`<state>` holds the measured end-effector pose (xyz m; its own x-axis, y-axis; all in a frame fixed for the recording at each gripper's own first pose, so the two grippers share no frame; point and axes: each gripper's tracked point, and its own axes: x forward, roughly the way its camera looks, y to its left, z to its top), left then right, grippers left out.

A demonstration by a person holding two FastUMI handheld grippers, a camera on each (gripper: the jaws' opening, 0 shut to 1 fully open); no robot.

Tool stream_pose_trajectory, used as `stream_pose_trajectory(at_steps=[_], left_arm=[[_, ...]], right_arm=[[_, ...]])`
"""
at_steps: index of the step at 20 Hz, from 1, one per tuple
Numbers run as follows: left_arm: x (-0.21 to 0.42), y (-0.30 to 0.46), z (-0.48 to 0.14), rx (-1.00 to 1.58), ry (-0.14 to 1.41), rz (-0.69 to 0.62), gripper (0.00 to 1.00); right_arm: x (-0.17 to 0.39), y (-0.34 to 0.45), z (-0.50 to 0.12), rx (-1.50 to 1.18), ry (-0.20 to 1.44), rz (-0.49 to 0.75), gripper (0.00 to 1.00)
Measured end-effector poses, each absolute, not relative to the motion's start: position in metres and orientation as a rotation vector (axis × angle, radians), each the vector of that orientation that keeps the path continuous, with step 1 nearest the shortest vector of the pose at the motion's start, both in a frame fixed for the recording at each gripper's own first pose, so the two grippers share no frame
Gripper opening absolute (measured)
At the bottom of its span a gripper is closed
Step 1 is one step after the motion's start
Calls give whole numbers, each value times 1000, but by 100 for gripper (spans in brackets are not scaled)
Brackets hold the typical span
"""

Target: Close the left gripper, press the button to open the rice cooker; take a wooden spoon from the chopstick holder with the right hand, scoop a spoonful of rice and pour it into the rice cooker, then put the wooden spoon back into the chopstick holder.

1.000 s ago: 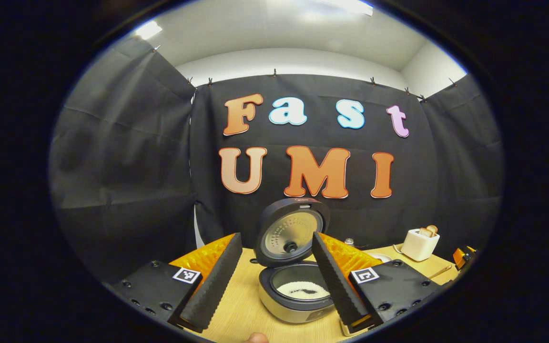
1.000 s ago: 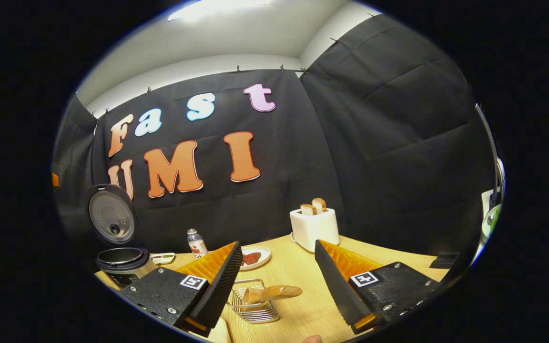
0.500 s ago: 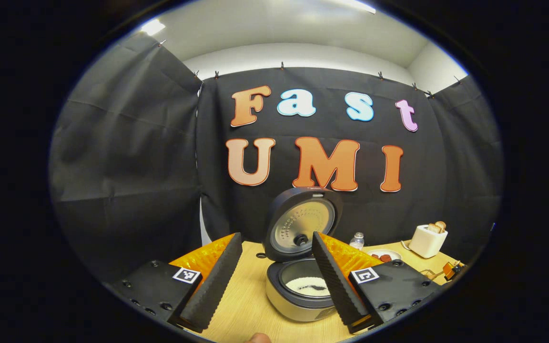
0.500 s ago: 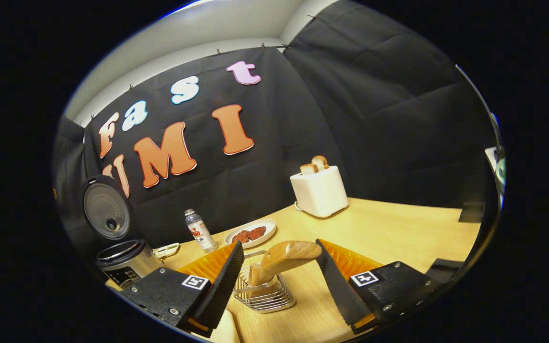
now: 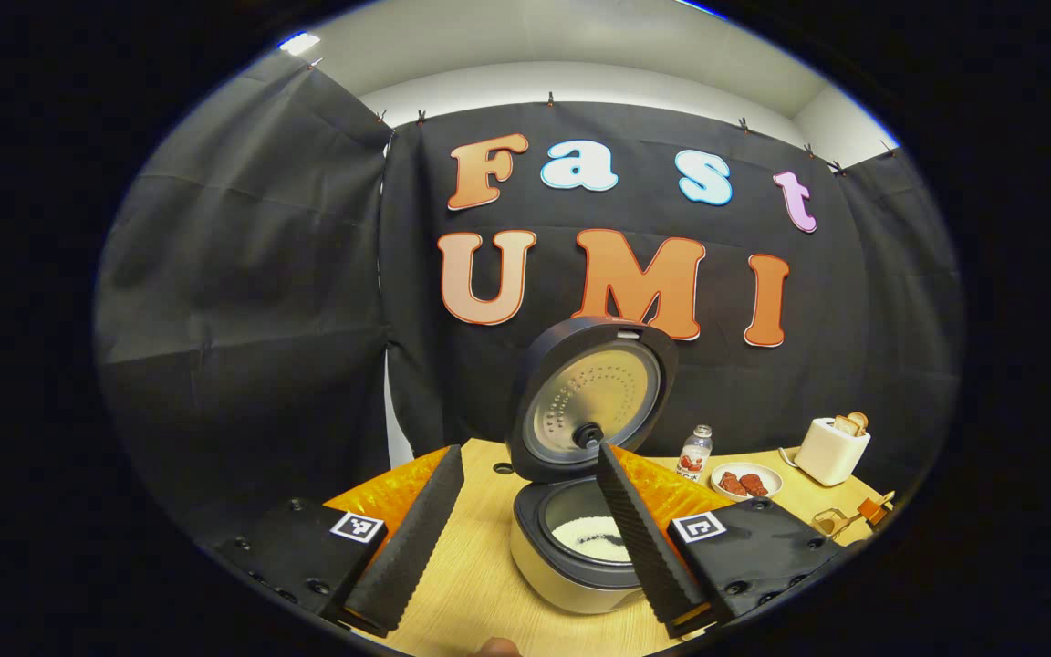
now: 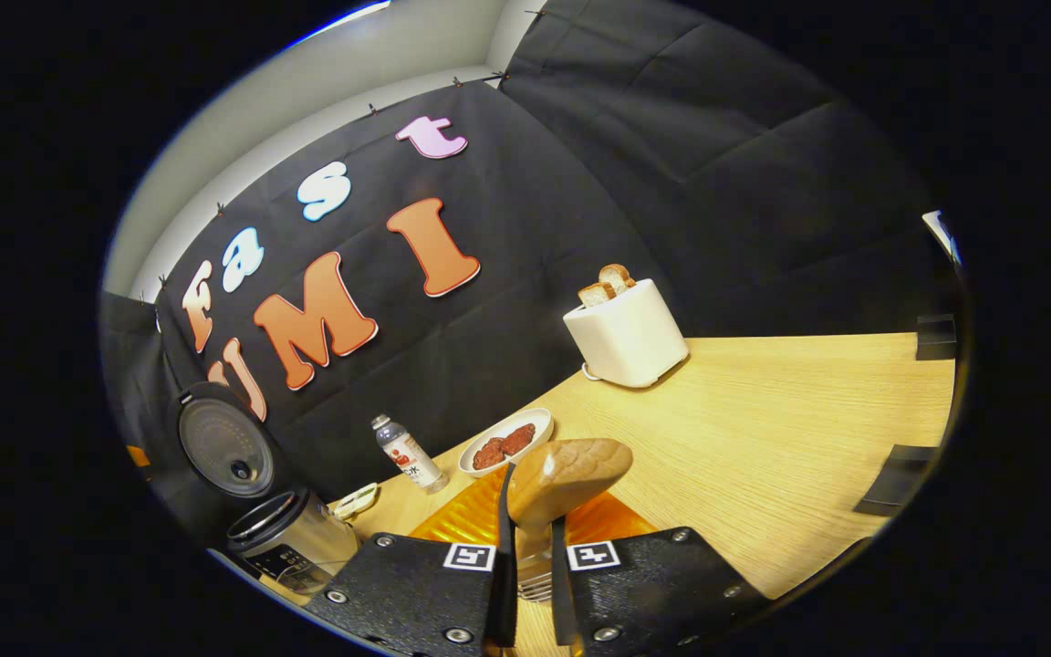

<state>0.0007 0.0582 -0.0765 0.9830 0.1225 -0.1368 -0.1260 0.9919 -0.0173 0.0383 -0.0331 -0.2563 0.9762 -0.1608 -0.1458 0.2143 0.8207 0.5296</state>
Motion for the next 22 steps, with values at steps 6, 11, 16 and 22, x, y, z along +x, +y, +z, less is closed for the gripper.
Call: stream_pose_trajectory(at_steps=[6, 11, 16, 22], left_arm=[[0, 59, -74, -17, 135, 117, 100], [-5, 63, -68, -18, 120, 104, 100], [-14, 70, -67, -19, 108, 84, 100], [-23, 82, -57, 7, 105, 68, 100]], right_arm=[[50, -31, -238, 564, 108, -207, 1], [41, -27, -180, 462, 31, -183, 1], [13, 0, -124, 411, -10, -116, 1], [-15, 72, -105, 282, 24, 7, 1]])
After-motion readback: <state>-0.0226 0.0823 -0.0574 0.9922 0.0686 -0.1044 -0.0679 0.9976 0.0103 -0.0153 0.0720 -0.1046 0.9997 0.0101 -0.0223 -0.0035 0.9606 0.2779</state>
